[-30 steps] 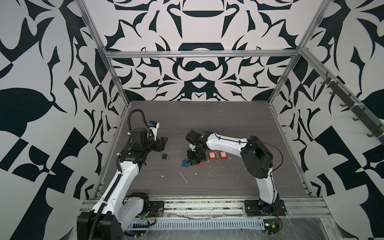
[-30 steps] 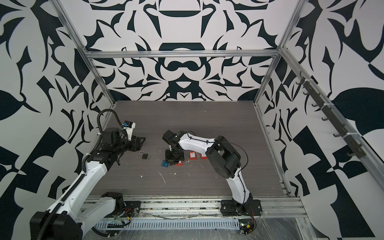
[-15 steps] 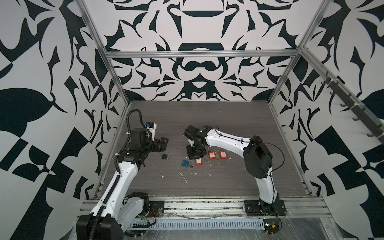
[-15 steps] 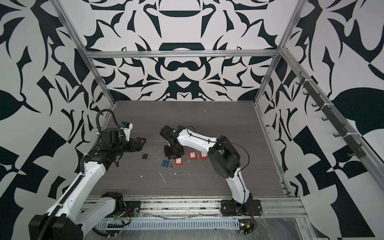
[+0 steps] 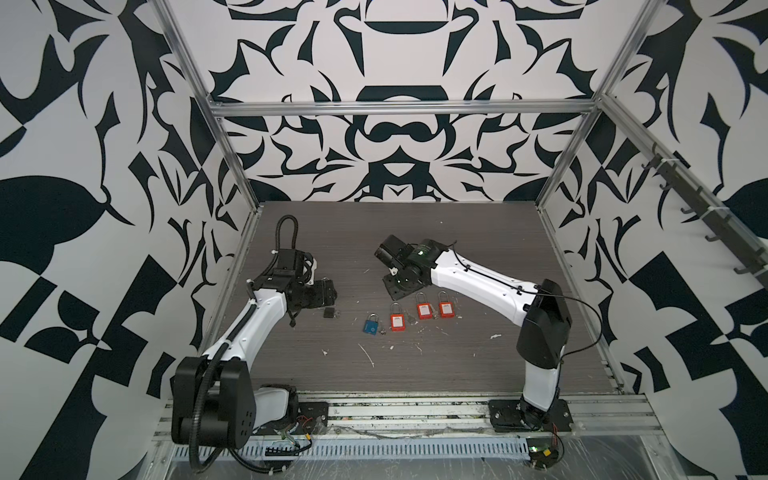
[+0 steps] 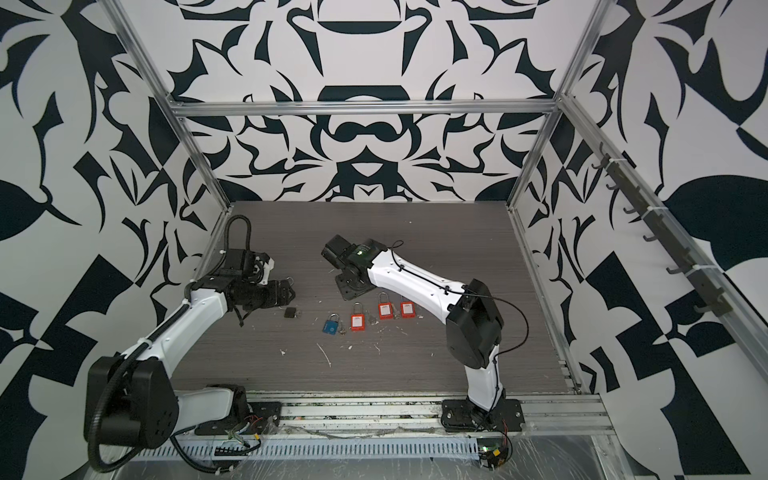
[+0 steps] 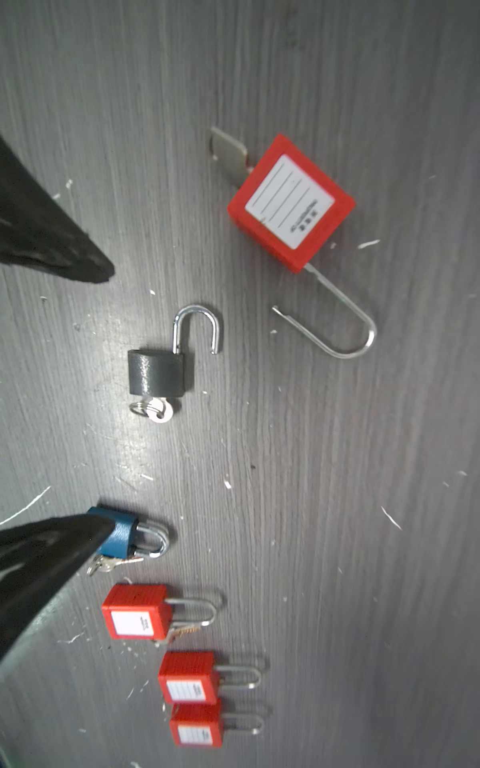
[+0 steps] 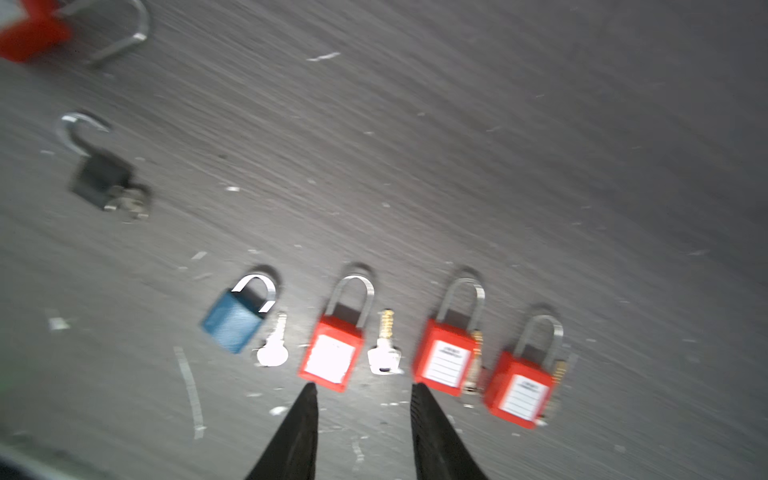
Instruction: Lock with the key
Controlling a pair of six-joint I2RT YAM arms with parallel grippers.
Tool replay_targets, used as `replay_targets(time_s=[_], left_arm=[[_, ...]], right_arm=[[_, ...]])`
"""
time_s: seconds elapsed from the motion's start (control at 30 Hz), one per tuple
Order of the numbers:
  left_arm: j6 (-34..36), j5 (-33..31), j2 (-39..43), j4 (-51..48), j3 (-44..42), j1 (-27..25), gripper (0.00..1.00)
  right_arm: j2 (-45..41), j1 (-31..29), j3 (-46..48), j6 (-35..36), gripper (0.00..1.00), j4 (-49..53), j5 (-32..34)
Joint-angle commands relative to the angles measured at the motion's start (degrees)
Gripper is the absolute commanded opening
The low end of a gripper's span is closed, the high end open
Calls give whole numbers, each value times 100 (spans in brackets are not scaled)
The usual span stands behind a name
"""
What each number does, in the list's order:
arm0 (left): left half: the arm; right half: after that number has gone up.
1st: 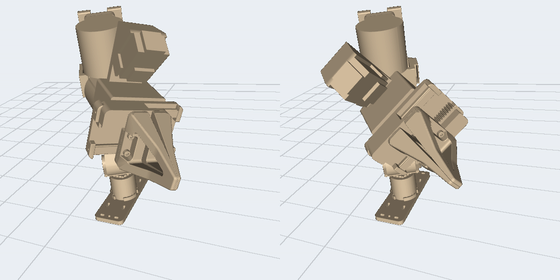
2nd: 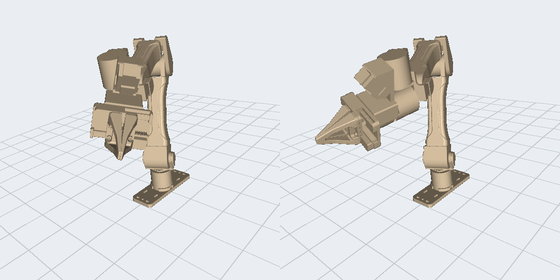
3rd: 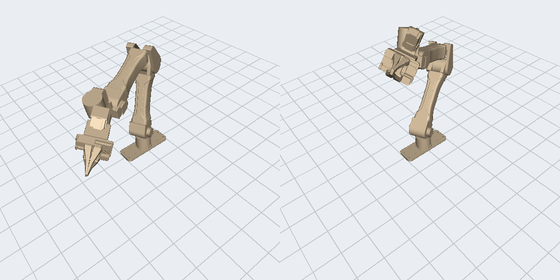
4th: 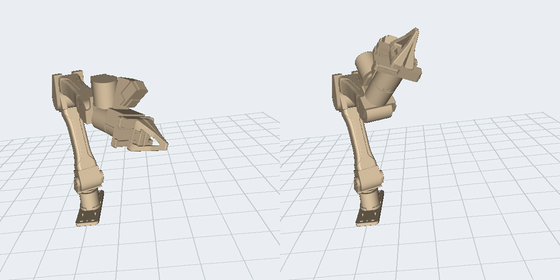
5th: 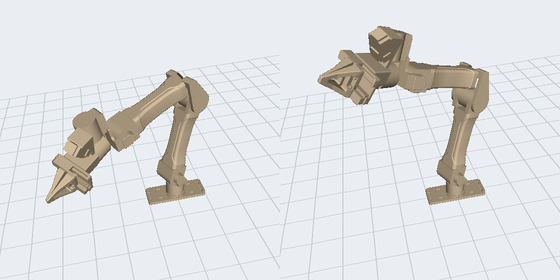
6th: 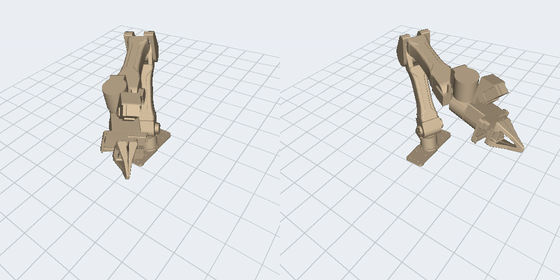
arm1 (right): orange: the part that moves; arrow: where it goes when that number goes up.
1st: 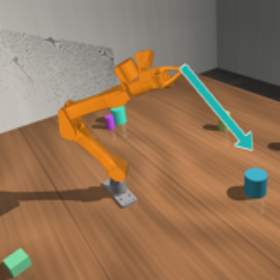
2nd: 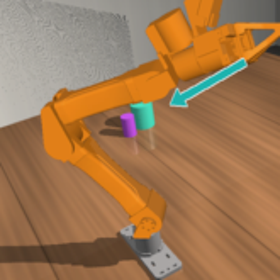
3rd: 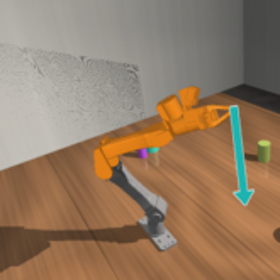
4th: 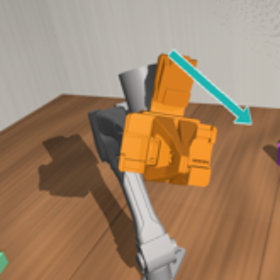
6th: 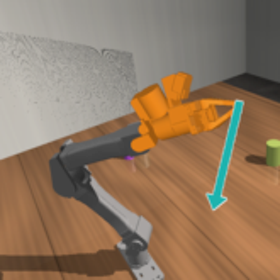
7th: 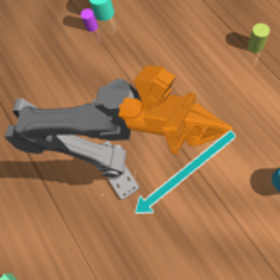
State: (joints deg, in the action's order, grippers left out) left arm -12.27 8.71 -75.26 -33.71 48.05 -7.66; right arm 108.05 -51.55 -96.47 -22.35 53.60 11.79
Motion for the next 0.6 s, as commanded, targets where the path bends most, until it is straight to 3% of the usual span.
replay_targets(time_s=[0.0,0.23,0.4,0.57], left_arm=[[-222,-186,-337,-303,176,-170,89],[-645,-243,-939,-298,267,-328,89],[-708,-162,-1200,-164,281,-474,89],[-693,-78,-1432,-6,369,-705,89]], right_arm=[[-276,-57,431,326,44,-380,900],[-779,-82,1468,735,52,-2067,808],[-984,-65,1887,1261,59,-3130,146],[-1202,207,2326,1104,53,-4086,-967]])
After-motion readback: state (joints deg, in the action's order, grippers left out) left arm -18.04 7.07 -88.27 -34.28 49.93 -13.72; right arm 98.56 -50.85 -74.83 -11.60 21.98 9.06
